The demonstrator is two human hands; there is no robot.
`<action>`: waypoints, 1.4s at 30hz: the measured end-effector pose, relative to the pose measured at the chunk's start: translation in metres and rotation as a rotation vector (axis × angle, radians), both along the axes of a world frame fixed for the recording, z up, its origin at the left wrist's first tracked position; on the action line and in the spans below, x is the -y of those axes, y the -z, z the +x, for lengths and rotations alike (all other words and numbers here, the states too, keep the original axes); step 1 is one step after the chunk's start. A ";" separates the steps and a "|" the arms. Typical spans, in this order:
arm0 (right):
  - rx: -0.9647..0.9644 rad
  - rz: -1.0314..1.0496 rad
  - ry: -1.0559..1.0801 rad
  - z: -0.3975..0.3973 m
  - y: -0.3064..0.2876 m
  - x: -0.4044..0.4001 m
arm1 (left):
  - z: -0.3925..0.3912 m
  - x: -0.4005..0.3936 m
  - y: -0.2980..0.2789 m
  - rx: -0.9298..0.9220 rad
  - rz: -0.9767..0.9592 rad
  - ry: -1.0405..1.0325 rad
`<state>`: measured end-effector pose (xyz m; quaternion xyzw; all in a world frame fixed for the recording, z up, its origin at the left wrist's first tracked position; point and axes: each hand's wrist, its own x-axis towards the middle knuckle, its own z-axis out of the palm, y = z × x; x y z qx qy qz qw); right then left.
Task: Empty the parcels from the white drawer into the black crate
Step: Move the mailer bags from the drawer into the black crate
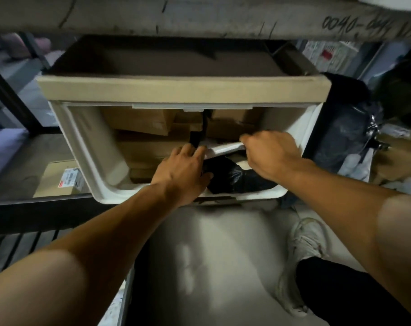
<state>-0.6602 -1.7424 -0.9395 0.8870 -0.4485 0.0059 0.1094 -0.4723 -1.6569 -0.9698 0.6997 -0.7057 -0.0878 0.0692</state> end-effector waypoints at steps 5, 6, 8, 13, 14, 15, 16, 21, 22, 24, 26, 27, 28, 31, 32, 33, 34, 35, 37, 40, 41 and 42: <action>0.093 -0.013 0.028 -0.001 -0.018 -0.038 | 0.000 -0.028 -0.023 0.035 -0.302 -0.011; 0.092 0.000 0.026 -0.001 -0.021 -0.046 | -0.001 -0.035 -0.026 0.011 -0.313 -0.024; 0.126 0.045 0.031 0.001 -0.029 -0.065 | -0.002 -0.047 -0.033 -0.100 -0.326 -0.066; 0.256 0.167 0.056 0.012 -0.044 -0.103 | 0.005 -0.074 -0.065 -0.300 -0.156 -0.284; 0.301 0.204 0.063 0.016 -0.046 -0.109 | 0.007 -0.082 -0.072 -0.449 -0.047 -0.359; 0.349 0.243 0.058 0.021 -0.049 -0.115 | 0.009 -0.090 -0.077 -0.623 0.062 -0.418; 0.393 0.279 0.034 0.026 -0.051 -0.121 | 0.011 -0.097 -0.081 -0.800 0.149 -0.454; 0.454 0.348 -0.140 0.051 -0.046 -0.155 | 0.025 -0.117 -0.086 -1.450 0.239 -0.449; 0.449 0.361 -0.161 0.055 -0.043 -0.160 | 0.024 -0.119 -0.086 -1.511 0.196 -0.464; 0.452 0.448 -0.206 0.062 -0.037 -0.164 | 0.022 -0.124 -0.083 -1.567 0.064 -0.548; 0.479 0.602 -0.242 0.068 -0.035 -0.166 | 0.027 -0.128 -0.074 -1.597 -0.082 -0.646; 0.513 0.679 -0.231 0.069 -0.035 -0.165 | 0.033 -0.130 -0.070 -1.608 -0.110 -0.647; 0.563 0.729 -0.197 0.071 -0.036 -0.165 | 0.040 -0.132 -0.066 -1.619 -0.101 -0.616; 0.758 0.730 -0.067 0.075 -0.035 -0.159 | 0.050 -0.140 -0.061 -1.621 -0.004 -0.478; 0.841 0.758 0.001 0.076 -0.034 -0.156 | 0.051 -0.142 -0.060 -1.629 0.018 -0.465; 0.942 0.827 0.093 0.078 -0.032 -0.152 | 0.052 -0.144 -0.059 -1.635 0.039 -0.470; 1.033 0.927 0.182 0.079 -0.032 -0.150 | 0.054 -0.144 -0.058 -1.636 0.056 -0.480; 1.114 1.036 0.263 0.080 -0.030 -0.147 | 0.055 -0.145 -0.056 -1.620 0.065 -0.490; 1.196 1.204 0.346 0.083 -0.028 -0.142 | 0.061 -0.147 -0.051 -1.554 0.046 -0.504; 1.218 1.277 0.316 0.090 -0.028 -0.142 | 0.069 -0.150 -0.047 -1.479 -0.037 -0.559; 1.214 1.284 0.308 0.093 -0.027 -0.144 | 0.071 -0.150 -0.046 -1.459 -0.075 -0.583; 1.205 1.292 0.296 0.095 -0.025 -0.145 | 0.073 -0.150 -0.046 -1.436 -0.108 -0.608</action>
